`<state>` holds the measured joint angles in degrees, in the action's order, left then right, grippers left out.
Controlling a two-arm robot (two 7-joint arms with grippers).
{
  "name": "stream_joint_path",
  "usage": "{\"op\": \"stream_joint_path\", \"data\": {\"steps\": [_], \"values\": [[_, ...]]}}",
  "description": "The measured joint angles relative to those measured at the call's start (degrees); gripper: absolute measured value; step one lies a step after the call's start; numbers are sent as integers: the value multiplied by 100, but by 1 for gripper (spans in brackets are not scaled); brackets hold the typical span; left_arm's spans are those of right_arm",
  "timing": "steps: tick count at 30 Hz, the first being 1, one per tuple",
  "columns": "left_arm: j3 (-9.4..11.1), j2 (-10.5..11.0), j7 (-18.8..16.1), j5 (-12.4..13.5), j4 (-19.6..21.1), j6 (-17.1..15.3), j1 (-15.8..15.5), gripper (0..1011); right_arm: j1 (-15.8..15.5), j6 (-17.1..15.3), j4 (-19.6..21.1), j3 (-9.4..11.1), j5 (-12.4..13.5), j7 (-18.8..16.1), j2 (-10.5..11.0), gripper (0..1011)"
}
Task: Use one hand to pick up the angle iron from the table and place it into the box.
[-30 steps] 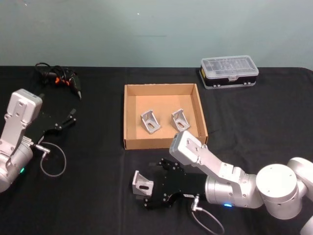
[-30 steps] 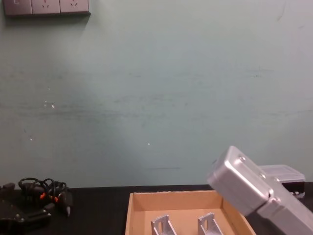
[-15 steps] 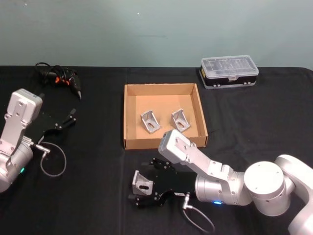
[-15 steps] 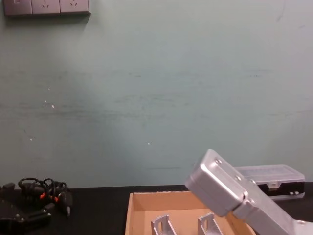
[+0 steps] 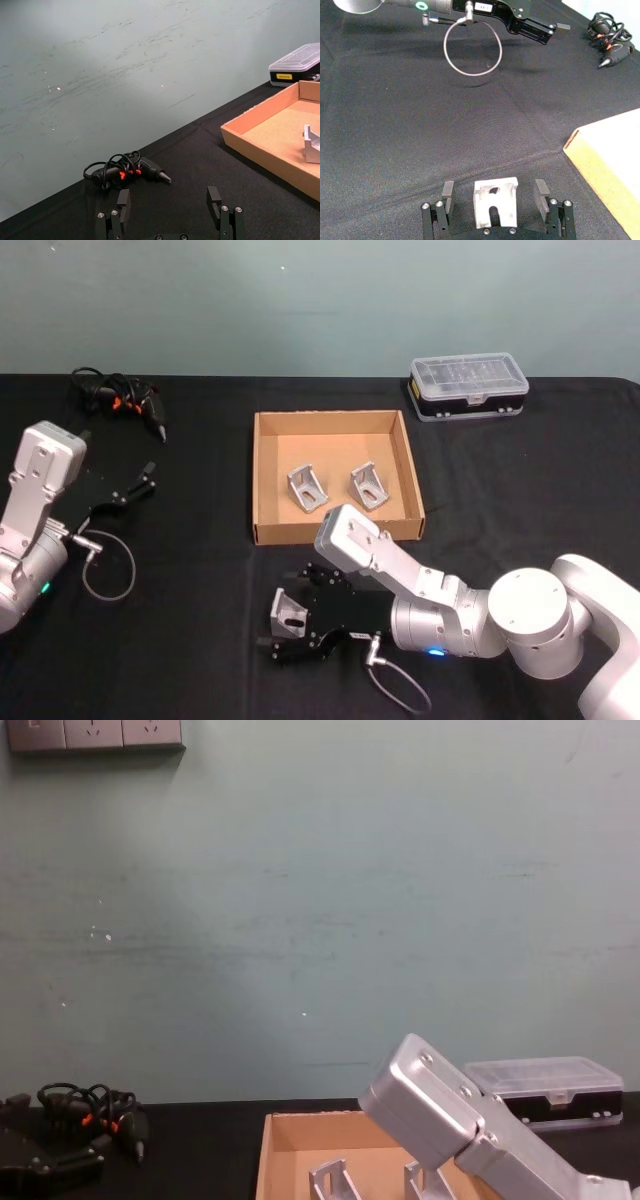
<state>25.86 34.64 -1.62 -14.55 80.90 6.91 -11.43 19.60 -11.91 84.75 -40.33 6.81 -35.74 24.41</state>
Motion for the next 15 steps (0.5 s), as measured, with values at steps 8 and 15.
{"op": "stream_joint_path", "data": {"steps": [8, 15], "values": [[0, 0, 0, 0, 0, 0, 0, 1000, 17, -6, -37, -17, 7, 2, -23, 1004], [0, 0, 0, 0, 0, 0, 0, 1000, 38, -18, -83, -42, 24, -18, -43, 863]]}}
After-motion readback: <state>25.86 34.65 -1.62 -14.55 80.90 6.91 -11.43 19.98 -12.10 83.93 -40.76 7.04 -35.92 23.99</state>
